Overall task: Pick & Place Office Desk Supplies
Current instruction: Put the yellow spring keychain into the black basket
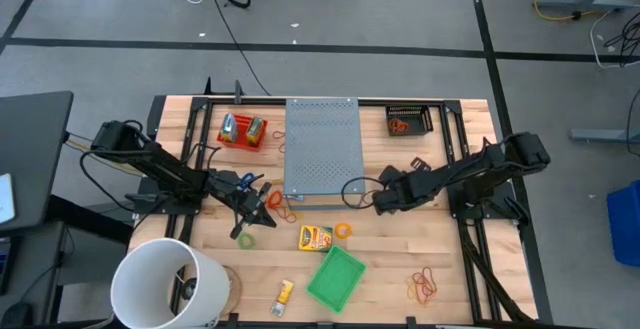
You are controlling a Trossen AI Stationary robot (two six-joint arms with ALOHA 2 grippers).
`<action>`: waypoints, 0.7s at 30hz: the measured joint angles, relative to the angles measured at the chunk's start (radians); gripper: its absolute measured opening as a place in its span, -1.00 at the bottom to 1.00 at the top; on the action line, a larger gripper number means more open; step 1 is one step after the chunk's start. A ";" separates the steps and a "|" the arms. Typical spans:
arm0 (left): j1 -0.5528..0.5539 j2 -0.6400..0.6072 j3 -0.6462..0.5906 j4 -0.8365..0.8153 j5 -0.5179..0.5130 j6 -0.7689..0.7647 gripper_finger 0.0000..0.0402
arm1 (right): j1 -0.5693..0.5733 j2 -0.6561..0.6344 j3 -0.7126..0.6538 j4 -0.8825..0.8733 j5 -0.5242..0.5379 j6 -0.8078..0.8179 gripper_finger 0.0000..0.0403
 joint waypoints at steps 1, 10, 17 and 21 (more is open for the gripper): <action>0.000 0.000 0.000 0.000 0.000 0.000 -0.96 | -0.009 0.000 0.011 -0.020 0.018 0.000 -0.99; 0.000 0.000 0.000 0.000 0.000 -0.001 -0.96 | -0.115 -0.002 0.075 -0.112 0.203 -0.008 -0.99; 0.000 0.000 0.000 0.000 0.000 -0.002 -0.96 | -0.263 -0.002 0.086 -0.119 0.303 -0.068 -0.99; 0.000 0.000 0.000 0.000 0.000 -0.002 -0.96 | -0.358 -0.003 0.086 -0.103 0.347 -0.118 -0.99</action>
